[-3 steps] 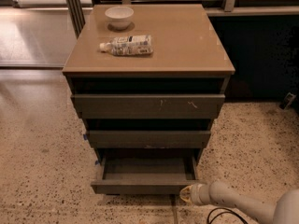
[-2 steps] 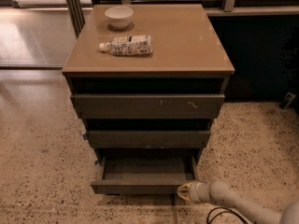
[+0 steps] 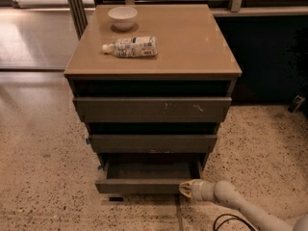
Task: Close bottom drawer
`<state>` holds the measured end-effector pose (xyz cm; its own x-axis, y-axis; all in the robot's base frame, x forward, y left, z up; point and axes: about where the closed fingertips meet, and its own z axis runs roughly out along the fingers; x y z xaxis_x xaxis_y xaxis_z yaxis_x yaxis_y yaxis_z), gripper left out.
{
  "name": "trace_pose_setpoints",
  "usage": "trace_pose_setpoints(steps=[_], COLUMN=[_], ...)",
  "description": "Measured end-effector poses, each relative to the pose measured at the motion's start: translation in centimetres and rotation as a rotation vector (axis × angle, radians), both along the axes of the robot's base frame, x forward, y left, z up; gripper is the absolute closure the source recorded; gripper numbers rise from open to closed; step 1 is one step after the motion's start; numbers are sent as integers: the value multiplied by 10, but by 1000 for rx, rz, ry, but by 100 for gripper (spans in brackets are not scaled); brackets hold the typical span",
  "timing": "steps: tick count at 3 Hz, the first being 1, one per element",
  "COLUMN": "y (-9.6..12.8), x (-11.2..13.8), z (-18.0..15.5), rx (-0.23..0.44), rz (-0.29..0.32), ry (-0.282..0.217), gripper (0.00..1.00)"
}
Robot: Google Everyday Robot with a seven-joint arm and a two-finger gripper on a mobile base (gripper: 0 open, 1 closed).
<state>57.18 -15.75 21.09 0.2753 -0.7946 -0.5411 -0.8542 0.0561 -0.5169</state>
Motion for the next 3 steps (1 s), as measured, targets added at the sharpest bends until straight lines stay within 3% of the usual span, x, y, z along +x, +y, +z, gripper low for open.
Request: trace_pose_setpoints(steps=[1, 3], y=[2, 5], x=[18, 7], z=[14, 1], rx=[-17, 8], rz=[22, 32], ry=[-70, -80], gripper=[100, 100])
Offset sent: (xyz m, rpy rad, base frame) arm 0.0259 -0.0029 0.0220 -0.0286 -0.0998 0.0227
